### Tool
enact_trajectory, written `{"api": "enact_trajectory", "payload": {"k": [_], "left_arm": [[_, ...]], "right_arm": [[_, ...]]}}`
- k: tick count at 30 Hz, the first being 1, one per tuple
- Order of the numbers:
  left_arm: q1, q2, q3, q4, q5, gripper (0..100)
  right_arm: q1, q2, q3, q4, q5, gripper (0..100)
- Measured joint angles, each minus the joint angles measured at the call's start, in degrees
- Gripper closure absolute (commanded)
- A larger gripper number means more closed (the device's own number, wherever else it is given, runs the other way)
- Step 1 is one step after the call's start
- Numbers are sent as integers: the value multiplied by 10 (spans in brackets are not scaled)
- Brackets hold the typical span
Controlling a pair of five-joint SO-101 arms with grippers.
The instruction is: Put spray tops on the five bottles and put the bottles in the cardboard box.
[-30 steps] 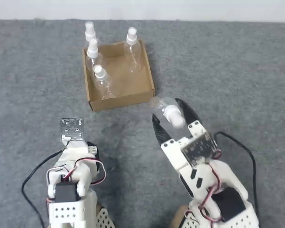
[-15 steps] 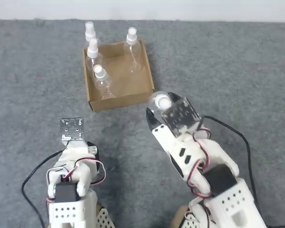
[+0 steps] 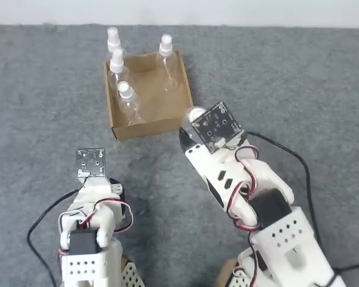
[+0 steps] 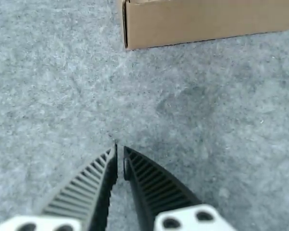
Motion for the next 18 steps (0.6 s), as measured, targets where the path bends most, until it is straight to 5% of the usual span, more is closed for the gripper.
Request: {"api": "enact_trajectory", "payload": {"k": [18], "left_arm": [[0, 0, 0, 0, 0, 988]], "right_arm": [[0, 130, -112, 0, 0, 880]]}}
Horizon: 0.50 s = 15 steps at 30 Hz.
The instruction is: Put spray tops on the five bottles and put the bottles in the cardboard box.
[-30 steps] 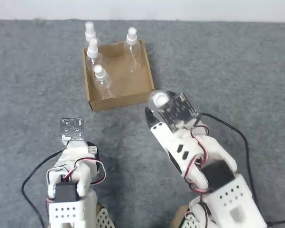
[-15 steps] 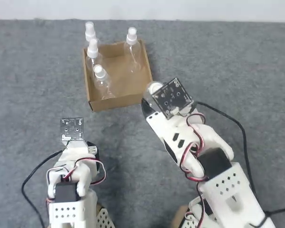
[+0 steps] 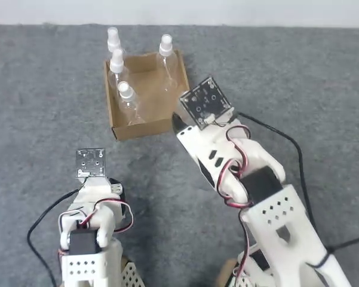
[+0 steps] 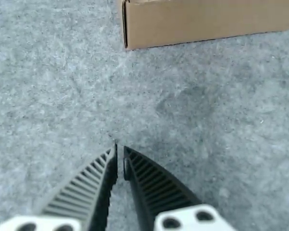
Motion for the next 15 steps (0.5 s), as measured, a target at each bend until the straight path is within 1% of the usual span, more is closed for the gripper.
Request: {"api": "enact_trajectory", "payload": {"k": [9, 15], "left_arm": [[0, 0, 0, 0, 0, 988], [0, 0, 0, 0, 0, 988]], "right_arm": [[0, 52, -33, 0, 0, 880], [0, 60, -40, 0, 0, 880]]}}
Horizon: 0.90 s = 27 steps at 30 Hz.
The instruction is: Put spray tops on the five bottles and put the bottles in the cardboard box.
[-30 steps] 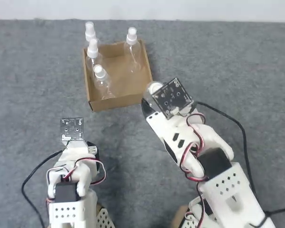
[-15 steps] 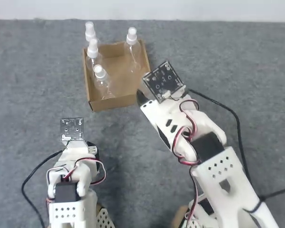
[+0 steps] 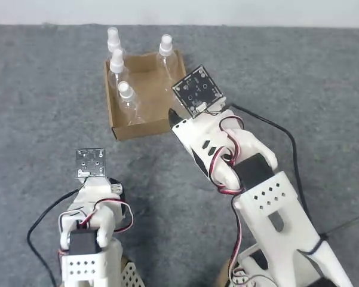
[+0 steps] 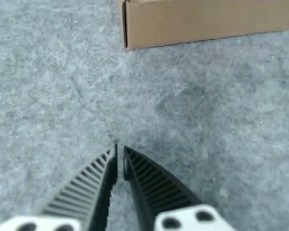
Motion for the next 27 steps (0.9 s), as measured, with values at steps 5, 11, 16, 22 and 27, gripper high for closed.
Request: {"api": "enact_trajectory", "payload": {"k": [5, 11, 16, 22, 27], "left_arm": [[0, 0, 0, 0, 0, 988], [0, 0, 0, 0, 0, 988], [0, 0, 0, 0, 0, 988], [0, 0, 0, 0, 0, 988], [0, 0, 0, 0, 0, 988]], "right_arm": [[0, 24, -11, 0, 0, 880], [0, 77, -53, 0, 0, 880], [0, 107, -81, 0, 0, 880], [0, 138, -103, 0, 0, 880], [0, 168, -132, 0, 0, 880]]}}
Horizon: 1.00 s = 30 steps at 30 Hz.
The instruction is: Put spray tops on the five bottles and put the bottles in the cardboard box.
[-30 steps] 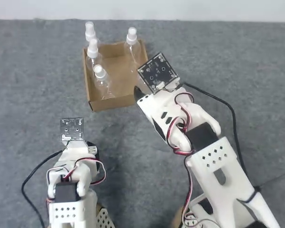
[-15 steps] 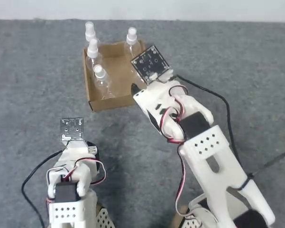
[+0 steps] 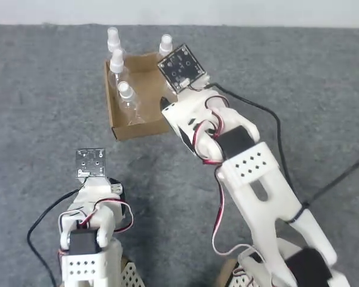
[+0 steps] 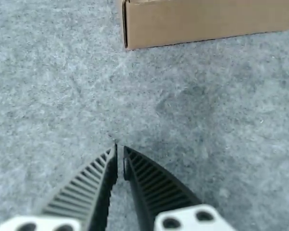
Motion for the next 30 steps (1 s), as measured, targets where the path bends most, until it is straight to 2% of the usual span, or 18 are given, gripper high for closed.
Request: {"api": "enact_trajectory", "payload": {"k": [30], "left_arm": [[0, 0, 0, 0, 0, 988]], "right_arm": [[29, 202, -155, 0, 0, 880]]}}
